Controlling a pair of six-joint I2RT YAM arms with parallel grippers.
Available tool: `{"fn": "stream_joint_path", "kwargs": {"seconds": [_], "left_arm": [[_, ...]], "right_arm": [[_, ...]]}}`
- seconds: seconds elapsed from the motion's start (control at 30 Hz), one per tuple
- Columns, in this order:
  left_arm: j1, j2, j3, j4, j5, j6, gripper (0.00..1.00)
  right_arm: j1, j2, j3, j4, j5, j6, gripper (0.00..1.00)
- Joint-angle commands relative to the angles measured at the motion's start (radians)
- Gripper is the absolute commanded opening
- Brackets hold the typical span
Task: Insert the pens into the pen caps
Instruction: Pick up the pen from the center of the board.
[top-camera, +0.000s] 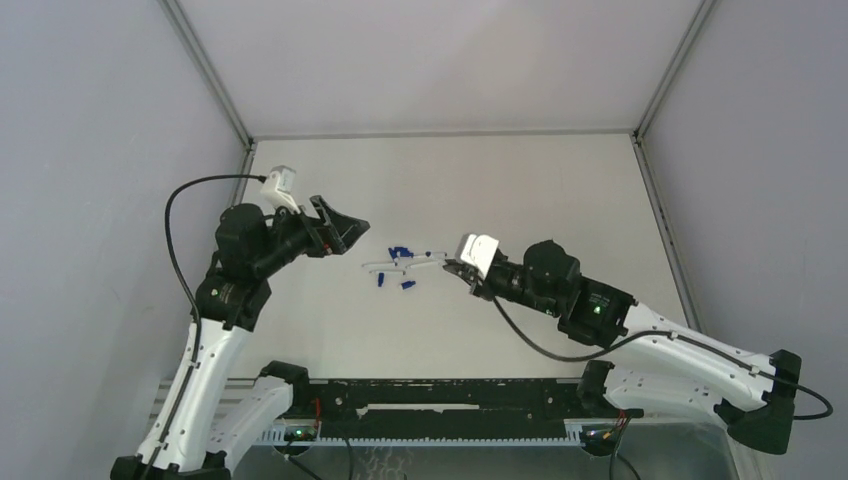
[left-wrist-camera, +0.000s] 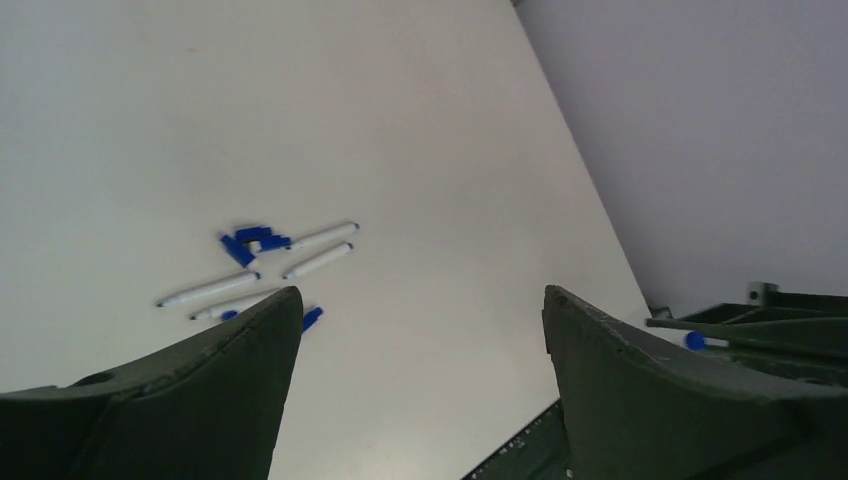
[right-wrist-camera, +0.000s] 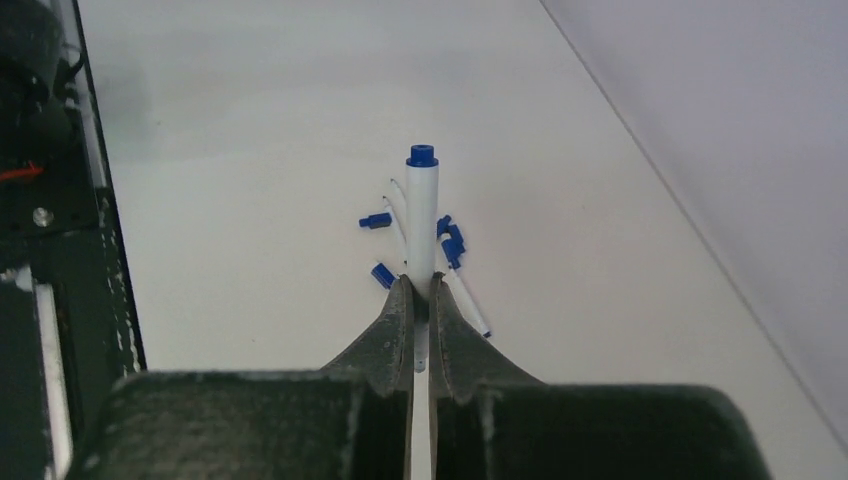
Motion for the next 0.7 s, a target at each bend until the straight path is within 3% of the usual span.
{"fn": "stream_joint_path", "kwargs": {"seconds": [0.0, 0.13, 0.33, 0.5, 0.67], "left_arm": [[-0.114, 0.009, 0.087, 0.024, 0.021, -0.021, 0.93], [-0.241, 0.036, 0.1, 0.033, 0.005, -0.023, 0.92], [-0.347, 0.062, 0.13, 0.045, 0.031, -0.005, 0.9], [-0.409, 0.078, 0.167, 0.04, 0.042, 0.017, 0.87], [-0.488, 0.114, 0.193, 0.04, 0.082, 0.052, 0.78]], "right_arm": [[0.098, -0.062, -0.032, 0.053, 0.089, -0.337, 0.0], [0.168, -0.09, -0.064, 0.043, 0.159, -0.609, 0.0], [0.266, -0.104, -0.085, -0.01, 0.311, -0.913, 0.0], [0.294, -0.121, -0.095, -0.039, 0.356, -1.082, 0.0], [0.31, -0.123, -0.105, -0.039, 0.418, -1.212, 0.0]]}}
